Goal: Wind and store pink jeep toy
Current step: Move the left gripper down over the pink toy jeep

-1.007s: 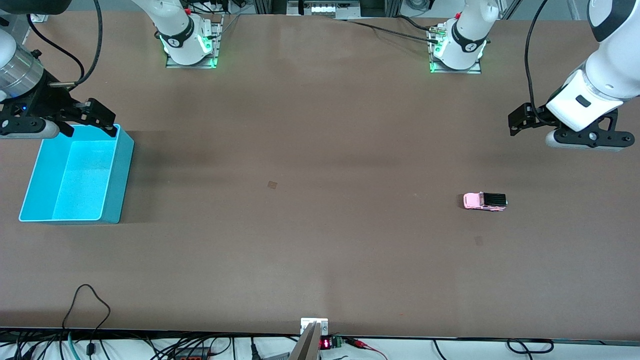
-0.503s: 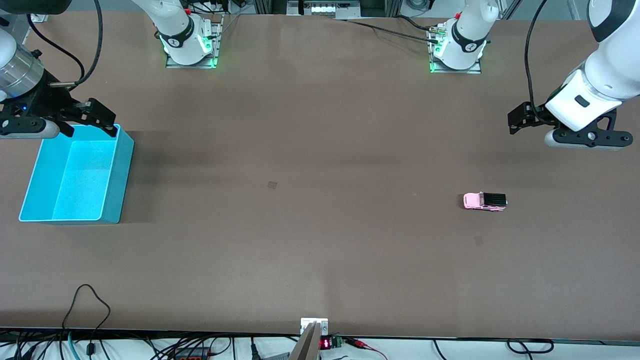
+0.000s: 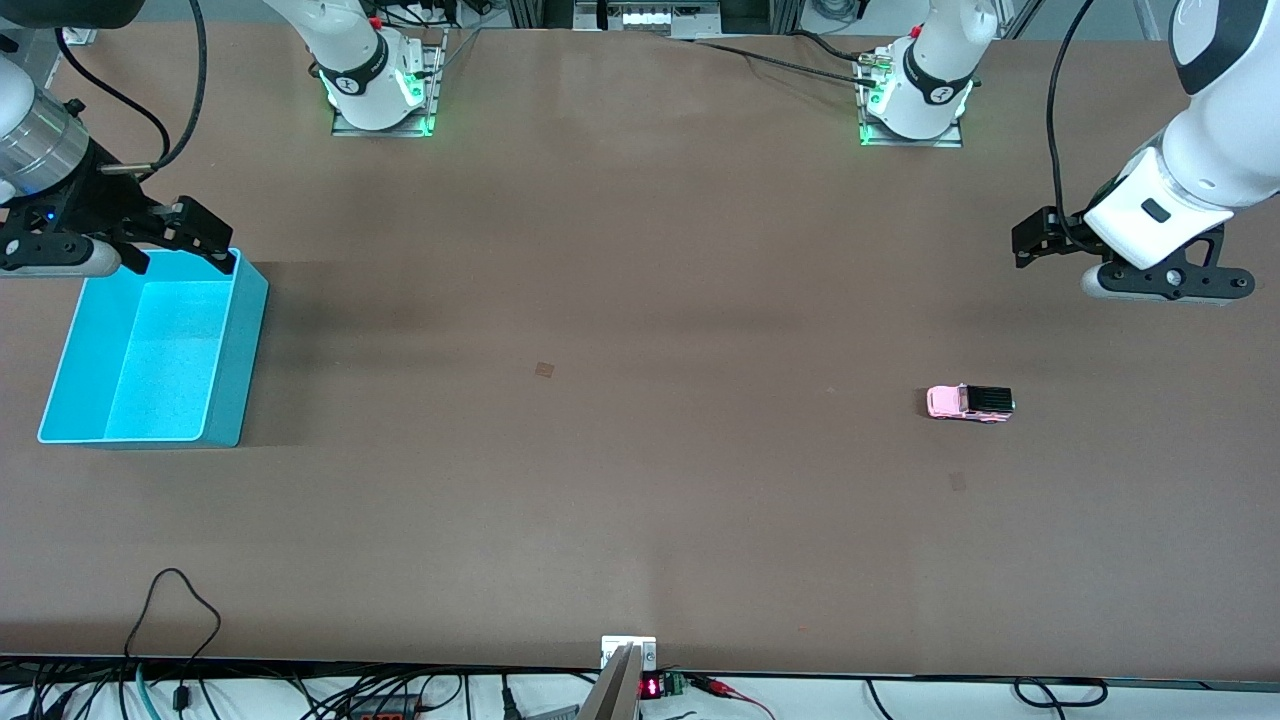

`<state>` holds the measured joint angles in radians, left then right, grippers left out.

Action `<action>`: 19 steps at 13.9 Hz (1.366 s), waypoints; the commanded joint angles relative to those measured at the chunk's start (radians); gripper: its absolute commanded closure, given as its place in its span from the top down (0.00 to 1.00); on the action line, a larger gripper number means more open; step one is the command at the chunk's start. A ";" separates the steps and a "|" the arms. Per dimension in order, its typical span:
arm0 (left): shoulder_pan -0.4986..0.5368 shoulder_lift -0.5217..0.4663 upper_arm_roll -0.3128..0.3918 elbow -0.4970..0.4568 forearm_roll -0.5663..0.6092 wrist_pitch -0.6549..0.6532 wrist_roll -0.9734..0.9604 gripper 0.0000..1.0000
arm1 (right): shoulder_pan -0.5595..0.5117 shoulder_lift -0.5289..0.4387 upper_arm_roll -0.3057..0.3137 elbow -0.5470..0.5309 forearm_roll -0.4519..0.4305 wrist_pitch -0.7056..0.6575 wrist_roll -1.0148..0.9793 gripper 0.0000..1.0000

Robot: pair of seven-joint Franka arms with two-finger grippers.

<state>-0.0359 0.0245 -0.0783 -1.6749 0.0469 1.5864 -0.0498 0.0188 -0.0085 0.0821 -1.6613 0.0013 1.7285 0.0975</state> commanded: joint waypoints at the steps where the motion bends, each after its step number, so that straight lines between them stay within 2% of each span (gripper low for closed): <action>1: -0.006 0.020 0.000 0.029 0.008 -0.037 0.030 1.00 | 0.006 -0.001 -0.001 0.012 -0.003 -0.003 0.005 1.00; 6: -0.002 0.025 0.002 0.027 0.010 -0.043 0.405 1.00 | 0.006 -0.001 -0.001 0.012 -0.003 -0.003 0.005 1.00; 9: 0.002 0.041 0.002 0.026 0.008 -0.109 0.580 1.00 | 0.006 -0.001 -0.001 0.012 -0.003 -0.004 0.005 1.00; 11: 0.005 0.069 0.002 0.024 0.016 -0.152 0.669 1.00 | 0.006 -0.001 -0.001 0.012 -0.003 -0.004 0.007 1.00; 13: 0.011 0.110 0.002 0.015 0.022 -0.137 0.798 1.00 | 0.006 -0.001 -0.001 0.012 -0.003 -0.004 0.007 1.00; 15: 0.014 0.150 0.003 -0.024 0.037 -0.051 0.978 1.00 | 0.006 -0.001 -0.001 0.011 -0.003 -0.004 0.007 1.00; 19: 0.043 0.239 0.003 -0.156 0.090 0.295 1.307 1.00 | 0.006 -0.001 -0.001 0.011 -0.003 -0.004 0.007 1.00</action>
<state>-0.0141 0.2398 -0.0745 -1.7770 0.1140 1.7611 1.1167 0.0193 -0.0085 0.0821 -1.6612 0.0013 1.7285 0.0977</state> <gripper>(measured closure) 0.000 0.000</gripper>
